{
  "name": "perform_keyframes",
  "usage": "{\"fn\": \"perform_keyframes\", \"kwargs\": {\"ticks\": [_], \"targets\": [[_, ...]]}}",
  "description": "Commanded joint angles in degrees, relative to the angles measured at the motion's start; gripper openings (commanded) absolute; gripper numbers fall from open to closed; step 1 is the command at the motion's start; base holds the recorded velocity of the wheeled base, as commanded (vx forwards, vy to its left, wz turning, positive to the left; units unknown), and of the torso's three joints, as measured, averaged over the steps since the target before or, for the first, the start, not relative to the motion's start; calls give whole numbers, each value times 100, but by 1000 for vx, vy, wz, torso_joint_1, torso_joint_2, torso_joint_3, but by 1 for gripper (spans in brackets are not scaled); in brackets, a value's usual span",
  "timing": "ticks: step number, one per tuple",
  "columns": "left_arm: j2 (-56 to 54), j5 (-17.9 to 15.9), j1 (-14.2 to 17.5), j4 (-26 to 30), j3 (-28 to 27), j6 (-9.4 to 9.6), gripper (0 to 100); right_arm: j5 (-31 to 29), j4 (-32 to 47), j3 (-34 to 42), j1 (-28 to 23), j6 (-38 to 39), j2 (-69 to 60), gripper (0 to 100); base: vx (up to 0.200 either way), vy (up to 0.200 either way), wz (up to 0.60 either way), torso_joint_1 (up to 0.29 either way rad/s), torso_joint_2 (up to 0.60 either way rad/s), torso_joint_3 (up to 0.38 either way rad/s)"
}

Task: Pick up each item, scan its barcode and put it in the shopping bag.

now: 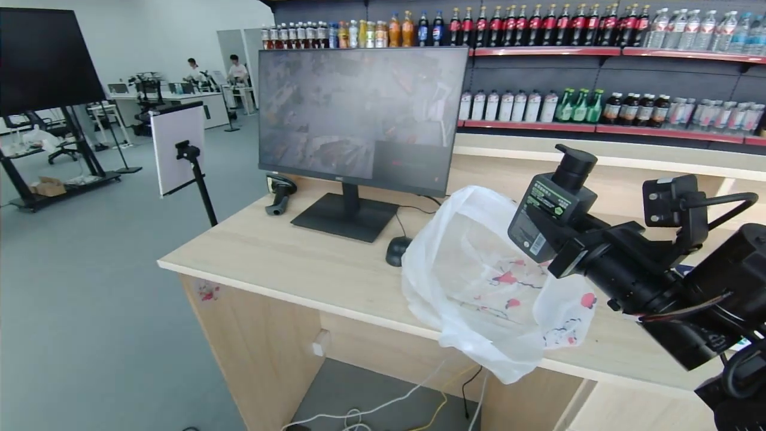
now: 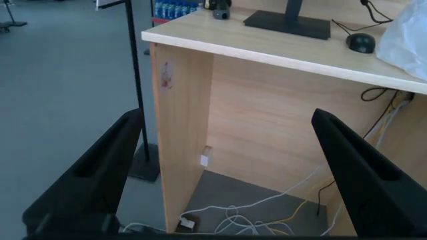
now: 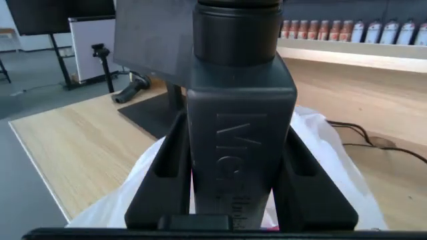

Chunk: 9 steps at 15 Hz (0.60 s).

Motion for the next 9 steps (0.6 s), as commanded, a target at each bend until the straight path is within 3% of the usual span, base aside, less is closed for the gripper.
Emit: {"fn": "perform_keyframes", "kwargs": {"ticks": [1,9], "targets": [[-2,0,0,-4,0,-4,100,-2,-8,15,-22,-1,17,0,0,0,0,0,0,0],[-2,0,0,-21,0,-4,100,-2,-8,15,14,-1,474,0,0,0,0,0,0,0]]}}
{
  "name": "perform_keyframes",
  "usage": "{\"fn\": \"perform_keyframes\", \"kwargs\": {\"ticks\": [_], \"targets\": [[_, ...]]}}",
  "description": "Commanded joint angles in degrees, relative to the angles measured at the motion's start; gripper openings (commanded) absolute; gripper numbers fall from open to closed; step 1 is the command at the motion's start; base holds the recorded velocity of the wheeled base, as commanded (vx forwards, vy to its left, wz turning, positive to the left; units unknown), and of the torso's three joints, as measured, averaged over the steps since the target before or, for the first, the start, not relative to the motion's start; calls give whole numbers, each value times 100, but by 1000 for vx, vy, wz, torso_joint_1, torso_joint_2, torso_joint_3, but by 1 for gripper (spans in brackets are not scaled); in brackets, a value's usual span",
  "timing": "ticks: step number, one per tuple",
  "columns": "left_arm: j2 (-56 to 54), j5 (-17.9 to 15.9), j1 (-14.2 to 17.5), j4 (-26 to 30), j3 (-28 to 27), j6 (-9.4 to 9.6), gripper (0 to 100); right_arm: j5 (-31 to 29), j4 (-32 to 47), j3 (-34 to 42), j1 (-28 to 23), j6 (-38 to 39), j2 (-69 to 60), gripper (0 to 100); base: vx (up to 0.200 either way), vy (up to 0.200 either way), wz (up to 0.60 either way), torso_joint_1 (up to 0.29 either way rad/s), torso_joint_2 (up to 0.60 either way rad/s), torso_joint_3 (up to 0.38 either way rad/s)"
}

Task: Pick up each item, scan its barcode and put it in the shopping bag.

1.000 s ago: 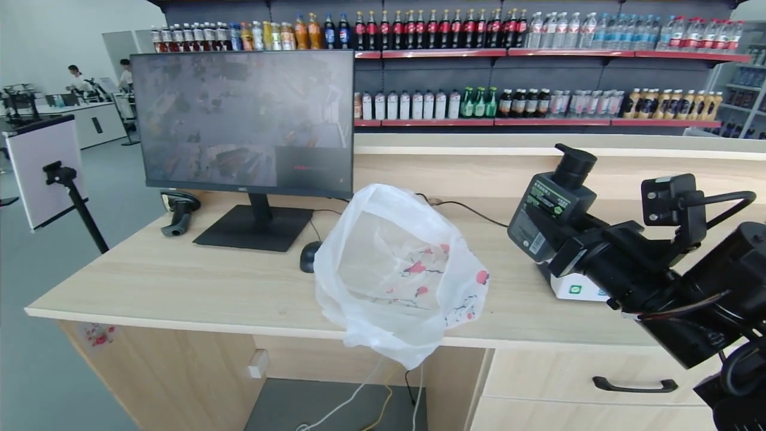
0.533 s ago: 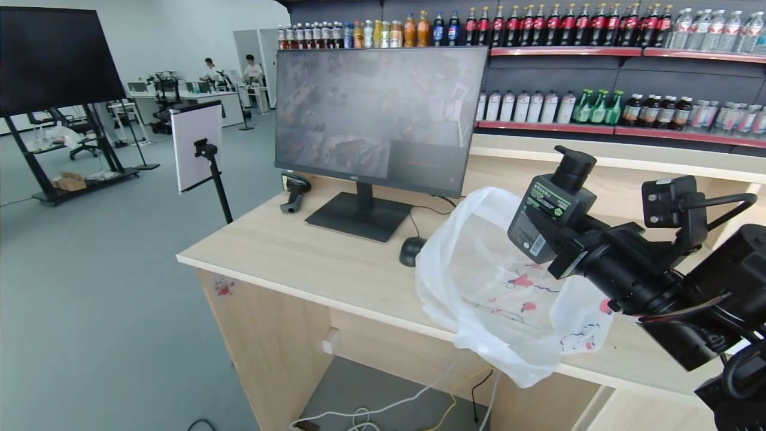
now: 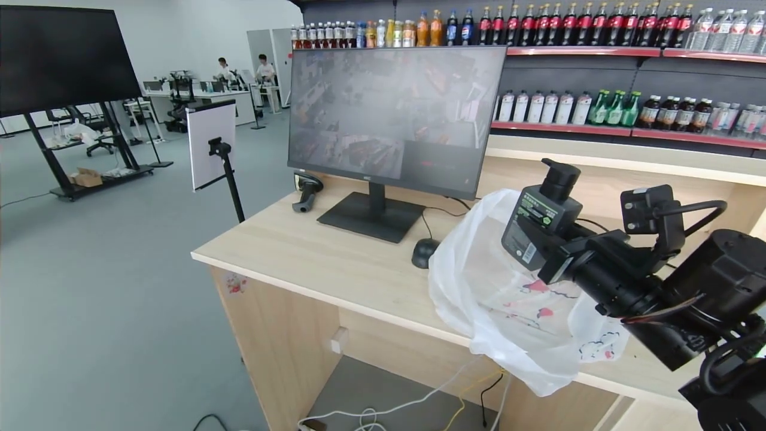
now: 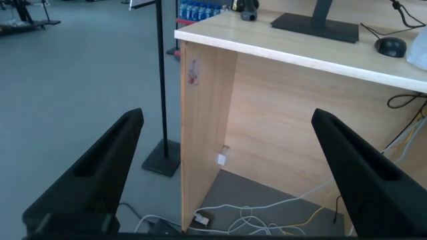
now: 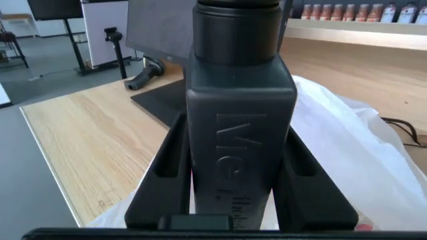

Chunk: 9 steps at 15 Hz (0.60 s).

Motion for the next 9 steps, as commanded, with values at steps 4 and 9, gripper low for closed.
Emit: {"fn": "perform_keyframes", "kwargs": {"ticks": [4,9], "targets": [[-2,0,0,-4,0,7,100,3,-6,-32,-28,-1,464,0,0,0,0,0,0,0],[-2,0,0,4,0,-1,100,3,-6,-278,-256,-1,1080,0,0,0,0,0,0,0]]}}
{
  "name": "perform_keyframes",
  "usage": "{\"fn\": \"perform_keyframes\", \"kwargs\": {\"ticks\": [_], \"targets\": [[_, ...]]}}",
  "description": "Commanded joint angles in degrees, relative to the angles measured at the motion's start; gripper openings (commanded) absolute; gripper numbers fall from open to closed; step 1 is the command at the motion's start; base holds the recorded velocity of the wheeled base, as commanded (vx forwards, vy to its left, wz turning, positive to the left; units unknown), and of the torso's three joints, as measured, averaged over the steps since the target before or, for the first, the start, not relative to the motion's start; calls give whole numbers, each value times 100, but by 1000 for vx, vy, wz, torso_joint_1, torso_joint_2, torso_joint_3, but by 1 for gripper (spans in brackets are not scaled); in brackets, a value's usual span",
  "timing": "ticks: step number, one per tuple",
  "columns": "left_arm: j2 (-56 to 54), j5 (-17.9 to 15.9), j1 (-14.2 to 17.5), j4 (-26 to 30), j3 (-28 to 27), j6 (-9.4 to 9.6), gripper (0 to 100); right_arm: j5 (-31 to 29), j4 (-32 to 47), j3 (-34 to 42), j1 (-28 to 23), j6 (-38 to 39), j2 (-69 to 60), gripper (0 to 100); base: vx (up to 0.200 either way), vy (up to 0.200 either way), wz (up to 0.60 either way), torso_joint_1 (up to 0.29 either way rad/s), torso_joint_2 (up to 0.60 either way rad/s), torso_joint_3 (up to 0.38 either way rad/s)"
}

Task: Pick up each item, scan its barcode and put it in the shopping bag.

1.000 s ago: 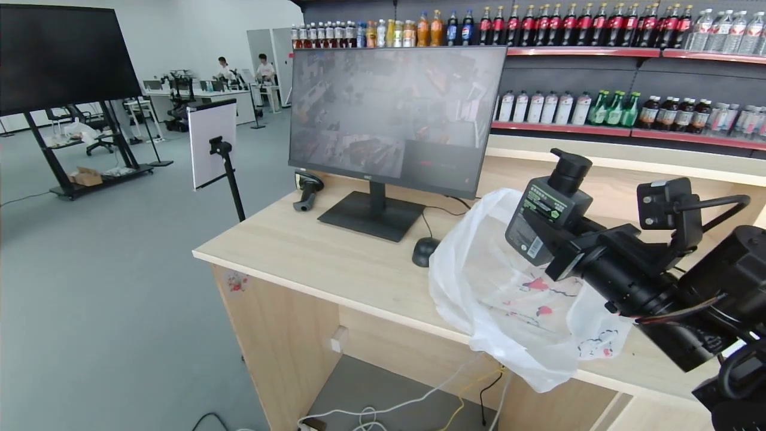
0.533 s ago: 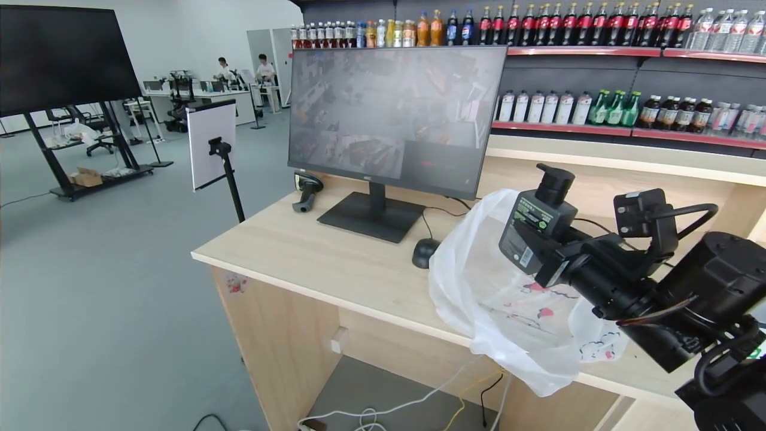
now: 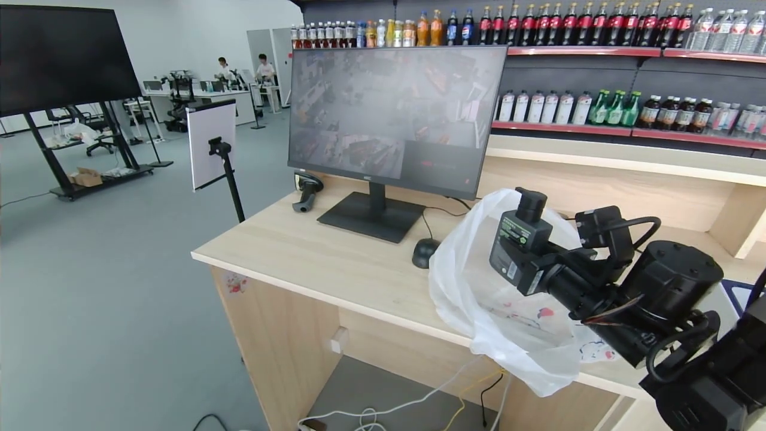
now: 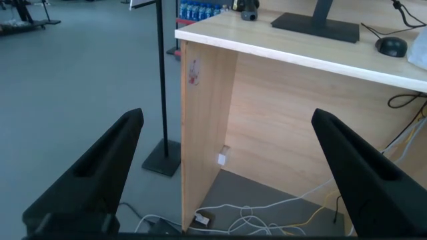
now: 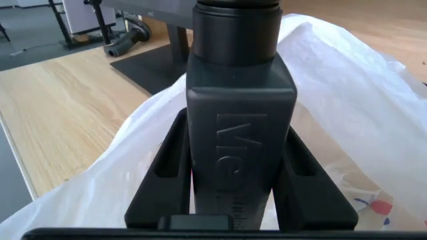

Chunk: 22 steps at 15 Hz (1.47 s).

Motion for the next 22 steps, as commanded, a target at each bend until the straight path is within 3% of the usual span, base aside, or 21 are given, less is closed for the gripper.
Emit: {"fn": "perform_keyframes", "kwargs": {"ticks": [1,7,22], "targets": [[-2,0,0,1,0,0,100,1,-8,-138,-130,-9,353,0,0,0,0,0,0,0],[-2,0,0,1,0,-9,100,1,-8,-639,-69,-71,872,0,0,0,0,0,0,0],[-2,0,0,1,0,-18,100,-26,-8,-595,371,-80,1302,0,0,0,0,0,0,0]]}}
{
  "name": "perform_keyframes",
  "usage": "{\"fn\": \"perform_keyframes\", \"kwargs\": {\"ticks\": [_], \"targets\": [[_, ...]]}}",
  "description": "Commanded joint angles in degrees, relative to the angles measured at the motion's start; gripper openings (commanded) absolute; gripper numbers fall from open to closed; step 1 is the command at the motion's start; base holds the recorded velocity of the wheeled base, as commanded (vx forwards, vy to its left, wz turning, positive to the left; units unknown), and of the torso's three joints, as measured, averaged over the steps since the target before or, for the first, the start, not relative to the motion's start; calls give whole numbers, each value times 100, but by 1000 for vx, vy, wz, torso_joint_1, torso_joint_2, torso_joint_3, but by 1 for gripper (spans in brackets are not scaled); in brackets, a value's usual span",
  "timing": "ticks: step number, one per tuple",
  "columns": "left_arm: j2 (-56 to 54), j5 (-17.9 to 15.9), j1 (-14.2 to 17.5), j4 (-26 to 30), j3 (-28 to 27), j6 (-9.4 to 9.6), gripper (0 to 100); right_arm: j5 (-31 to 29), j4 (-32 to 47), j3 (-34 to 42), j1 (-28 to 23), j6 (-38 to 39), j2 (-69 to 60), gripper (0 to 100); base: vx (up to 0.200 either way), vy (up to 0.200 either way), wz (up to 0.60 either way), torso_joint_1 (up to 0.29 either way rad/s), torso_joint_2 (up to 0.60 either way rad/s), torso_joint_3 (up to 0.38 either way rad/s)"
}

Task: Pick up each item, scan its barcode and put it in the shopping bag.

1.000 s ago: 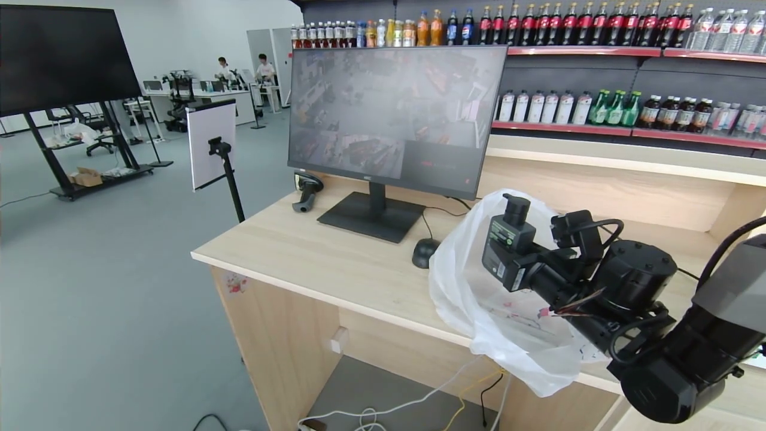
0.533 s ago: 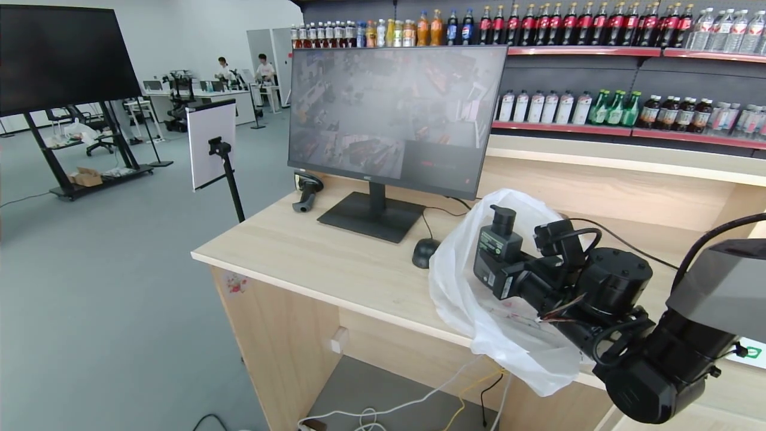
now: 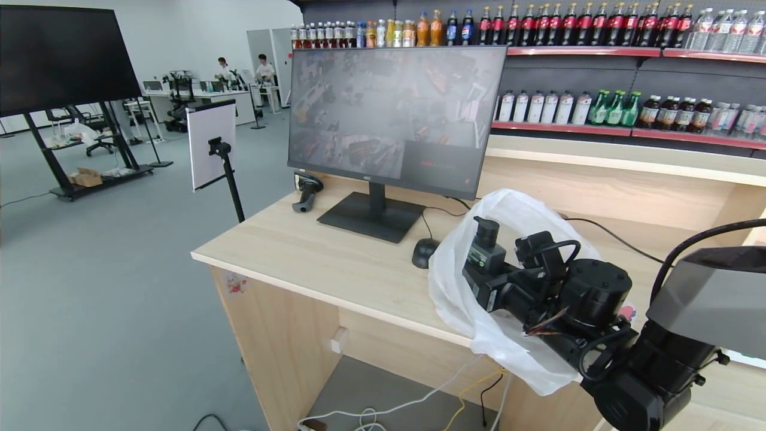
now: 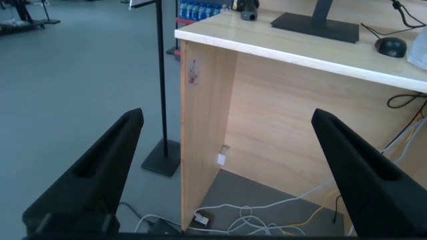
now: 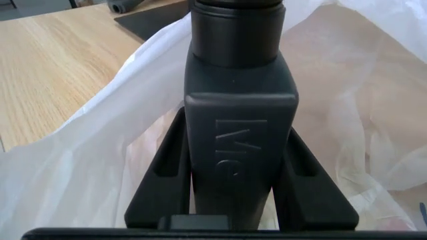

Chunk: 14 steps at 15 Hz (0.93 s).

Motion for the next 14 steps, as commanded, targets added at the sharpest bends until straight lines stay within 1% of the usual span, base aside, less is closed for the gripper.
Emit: {"fn": "perform_keyframes", "kwargs": {"ticks": [1,9,10,14], "targets": [[-2,0,0,1,0,-4,100,1,27,0,4,-2,105,0,0,0,0,0,0,0],[-2,0,0,9,0,13,100,1,27,88,-5,42,122,0,0,0,0,0,0,0],[-2,0,0,9,0,13,100,1,27,88,-5,77,157,100,0,0,0,0,0,0],[-2,0,0,9,0,13,100,1,27,123,-5,121,114,100,0,0,0,0,0,0]]}}
